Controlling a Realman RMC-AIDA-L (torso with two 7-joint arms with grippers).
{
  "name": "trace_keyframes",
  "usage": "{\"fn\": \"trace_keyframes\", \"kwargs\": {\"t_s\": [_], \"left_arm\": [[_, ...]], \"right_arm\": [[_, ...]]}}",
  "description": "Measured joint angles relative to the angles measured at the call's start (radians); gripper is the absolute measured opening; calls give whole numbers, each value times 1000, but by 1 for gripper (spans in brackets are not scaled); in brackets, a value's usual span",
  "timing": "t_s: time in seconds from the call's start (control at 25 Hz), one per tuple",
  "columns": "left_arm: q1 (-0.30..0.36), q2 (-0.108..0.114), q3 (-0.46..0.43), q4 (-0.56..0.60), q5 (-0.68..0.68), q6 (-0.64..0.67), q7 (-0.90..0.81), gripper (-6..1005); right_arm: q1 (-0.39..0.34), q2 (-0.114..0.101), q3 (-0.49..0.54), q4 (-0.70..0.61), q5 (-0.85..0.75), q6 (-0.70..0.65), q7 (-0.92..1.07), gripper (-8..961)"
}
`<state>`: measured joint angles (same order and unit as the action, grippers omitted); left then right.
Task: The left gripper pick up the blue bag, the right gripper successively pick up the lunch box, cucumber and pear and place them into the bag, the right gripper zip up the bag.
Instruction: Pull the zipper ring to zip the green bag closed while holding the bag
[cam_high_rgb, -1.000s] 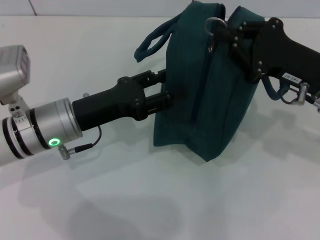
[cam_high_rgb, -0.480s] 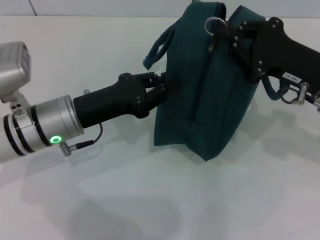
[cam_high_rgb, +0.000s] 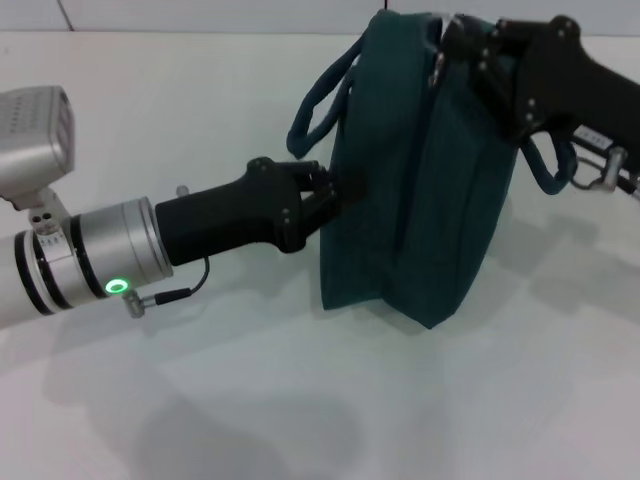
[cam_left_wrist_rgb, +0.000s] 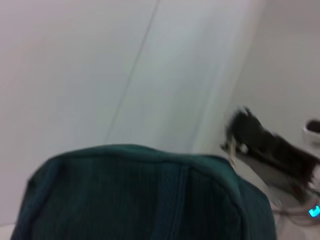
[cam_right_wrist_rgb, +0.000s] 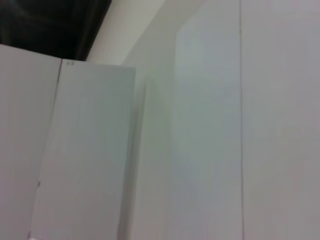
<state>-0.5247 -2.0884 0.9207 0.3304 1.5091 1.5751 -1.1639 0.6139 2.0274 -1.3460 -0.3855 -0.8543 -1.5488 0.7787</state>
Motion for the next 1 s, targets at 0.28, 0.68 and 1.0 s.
{"fn": "trace_keyframes", "kwargs": {"t_s": [0.28,0.68,1.0], "left_arm": [[3,3,41,7,13,4,9,83],[7,10,58,13,108,70,8,63],[13,25,60,13,165,140,20,64]], "right_arm": [[2,-1,-2,7,32,47,4,16],[-3,-3,5,8,79,134,11,16],[2,-6,4,8,96,227,13,16]]}}
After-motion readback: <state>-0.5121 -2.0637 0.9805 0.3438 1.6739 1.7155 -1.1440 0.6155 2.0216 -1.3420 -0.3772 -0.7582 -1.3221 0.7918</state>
